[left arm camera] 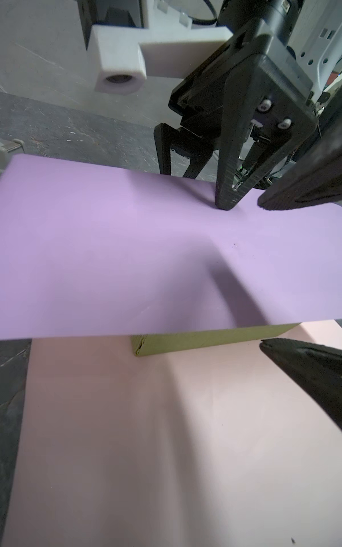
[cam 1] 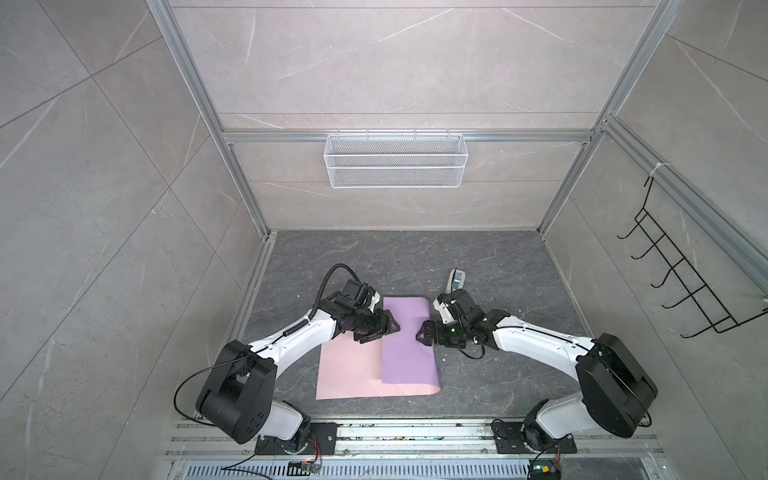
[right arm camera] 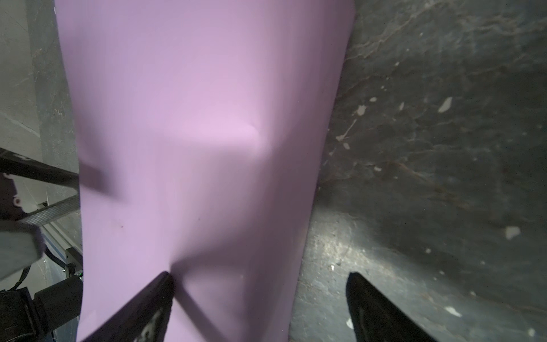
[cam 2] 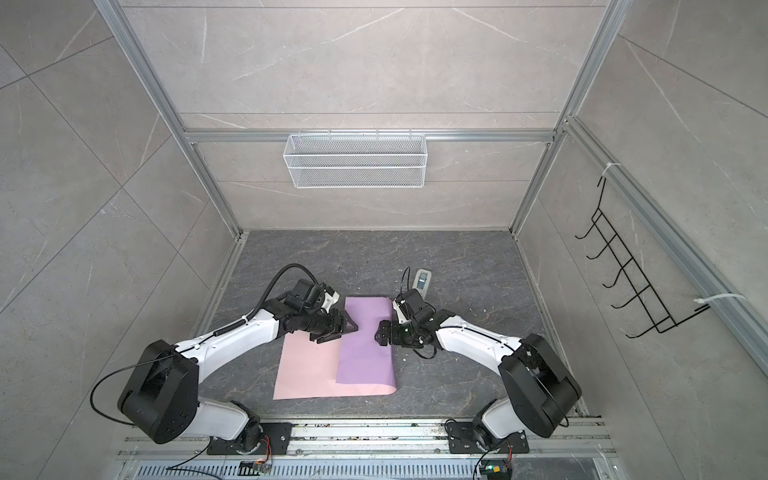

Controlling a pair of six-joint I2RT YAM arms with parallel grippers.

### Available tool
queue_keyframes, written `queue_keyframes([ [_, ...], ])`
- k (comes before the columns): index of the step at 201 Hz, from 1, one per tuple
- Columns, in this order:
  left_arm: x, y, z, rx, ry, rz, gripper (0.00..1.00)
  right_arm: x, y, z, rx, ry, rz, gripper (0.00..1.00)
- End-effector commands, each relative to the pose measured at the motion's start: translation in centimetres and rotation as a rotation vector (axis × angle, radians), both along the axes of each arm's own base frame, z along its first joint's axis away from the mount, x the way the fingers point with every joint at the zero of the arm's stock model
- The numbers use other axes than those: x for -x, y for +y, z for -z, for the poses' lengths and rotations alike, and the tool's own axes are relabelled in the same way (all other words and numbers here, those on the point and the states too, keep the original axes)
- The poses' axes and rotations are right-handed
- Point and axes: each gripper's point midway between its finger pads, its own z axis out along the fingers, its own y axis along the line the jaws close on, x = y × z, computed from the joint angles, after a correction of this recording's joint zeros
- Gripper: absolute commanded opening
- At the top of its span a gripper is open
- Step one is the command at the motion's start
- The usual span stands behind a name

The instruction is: Wrap the gift box in paper

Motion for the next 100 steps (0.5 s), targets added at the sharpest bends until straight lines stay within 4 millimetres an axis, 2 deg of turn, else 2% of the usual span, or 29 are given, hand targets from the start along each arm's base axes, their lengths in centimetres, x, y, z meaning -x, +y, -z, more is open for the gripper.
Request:
queue_keyframes([
  [1, 0.0, -0.7, 0.8, 0.021, 0.039, -0.005, 0.71, 1.1, -1.2, 2.4, 0.071, 0.063, 0.009, 0.92],
  [24, -0.1, -0.7, 1.4, 0.014, 0.054, -0.019, 0.67, 1.0, -1.1, 2.3, 0.070, 0.060, 0.004, 0.92],
  [48, 0.5, -0.1, 2.3, -0.015, 0.075, -0.026, 0.59, 0.8, -1.0, 2.1, 0.073, 0.056, -0.003, 0.92],
  [83, 2.2, 1.1, 4.3, -0.054, 0.123, -0.033, 0.44, 0.1, -0.6, 0.8, 0.070, 0.030, -0.018, 0.92],
  [100, 2.7, 1.6, 5.0, -0.070, 0.136, -0.036, 0.40, -0.1, -0.3, -0.1, 0.059, 0.018, -0.027, 0.92],
])
